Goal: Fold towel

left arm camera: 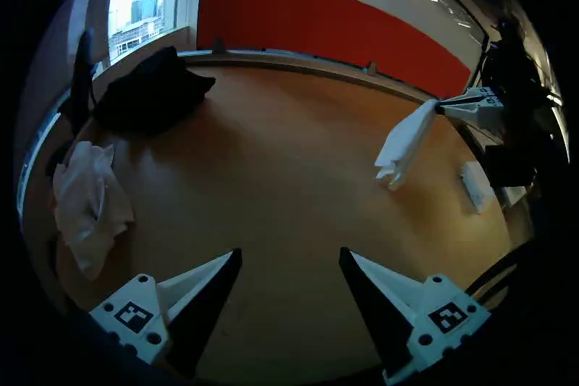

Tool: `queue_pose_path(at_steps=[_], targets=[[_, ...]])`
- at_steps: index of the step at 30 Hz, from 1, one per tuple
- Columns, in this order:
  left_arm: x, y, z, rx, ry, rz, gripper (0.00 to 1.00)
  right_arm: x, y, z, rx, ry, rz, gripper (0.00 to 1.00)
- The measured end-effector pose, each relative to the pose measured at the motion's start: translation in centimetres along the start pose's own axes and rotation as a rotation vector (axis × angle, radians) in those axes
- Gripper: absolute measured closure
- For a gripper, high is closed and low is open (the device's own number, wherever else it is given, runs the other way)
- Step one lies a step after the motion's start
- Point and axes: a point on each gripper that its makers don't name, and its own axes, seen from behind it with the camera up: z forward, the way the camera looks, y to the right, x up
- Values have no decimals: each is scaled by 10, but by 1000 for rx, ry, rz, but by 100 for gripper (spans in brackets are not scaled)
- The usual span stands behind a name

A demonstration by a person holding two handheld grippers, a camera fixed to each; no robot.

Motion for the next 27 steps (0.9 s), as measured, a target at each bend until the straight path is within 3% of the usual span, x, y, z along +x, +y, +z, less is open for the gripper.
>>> queue_pose_path(at_steps=[14, 27], targets=[[7, 13, 10, -22, -7, 33, 0, -28, 55, -48, -64, -7, 63, 97], [12, 27, 16, -28, -16, 47, 0, -74, 124, -97, -146, -39, 135, 96]])
